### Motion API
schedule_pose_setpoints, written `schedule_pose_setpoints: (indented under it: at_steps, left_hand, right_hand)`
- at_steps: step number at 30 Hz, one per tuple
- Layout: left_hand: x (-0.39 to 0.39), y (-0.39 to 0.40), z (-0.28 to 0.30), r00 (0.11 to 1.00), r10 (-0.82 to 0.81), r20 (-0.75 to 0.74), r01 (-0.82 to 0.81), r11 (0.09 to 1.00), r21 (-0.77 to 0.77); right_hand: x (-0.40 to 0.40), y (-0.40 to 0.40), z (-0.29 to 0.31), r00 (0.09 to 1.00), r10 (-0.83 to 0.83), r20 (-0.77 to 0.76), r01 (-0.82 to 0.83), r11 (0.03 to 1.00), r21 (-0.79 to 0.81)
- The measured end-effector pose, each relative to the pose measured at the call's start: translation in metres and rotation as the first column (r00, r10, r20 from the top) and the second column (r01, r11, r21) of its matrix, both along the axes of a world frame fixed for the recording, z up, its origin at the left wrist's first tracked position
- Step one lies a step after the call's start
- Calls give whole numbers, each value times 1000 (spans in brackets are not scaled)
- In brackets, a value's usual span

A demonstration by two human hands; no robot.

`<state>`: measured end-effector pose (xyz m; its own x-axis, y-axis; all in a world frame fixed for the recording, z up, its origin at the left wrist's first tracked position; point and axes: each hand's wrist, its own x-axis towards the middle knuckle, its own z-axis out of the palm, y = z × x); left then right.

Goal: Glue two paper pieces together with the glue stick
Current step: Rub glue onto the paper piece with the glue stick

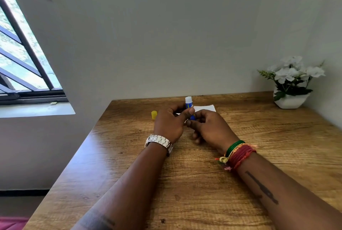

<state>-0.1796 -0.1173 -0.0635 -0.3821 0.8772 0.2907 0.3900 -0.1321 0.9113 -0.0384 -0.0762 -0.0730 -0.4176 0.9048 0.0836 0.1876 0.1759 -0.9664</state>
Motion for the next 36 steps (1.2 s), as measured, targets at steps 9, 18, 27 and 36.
schedule_pose_setpoints:
  at_steps: [9,18,27,36]
  left_hand:
    - [-5,0,1,973,81,-215,-77,997,30]
    - [-12,0,2,696,-130,-707,-124,947,-297]
    - [-21,-18,2,584,-232,-778,-132,918,-374]
    - [-30,-26,-14,594,-316,-740,-44,906,-422]
  right_hand:
    - [3,6,4,979,-57,-198,56,998,-10]
    - [14,16,8,956,-158,-247,181,981,70]
    - [33,9,15,902,-120,-415,78,990,-117]
    - [41,3,1,922,-99,-374,6,970,-241]
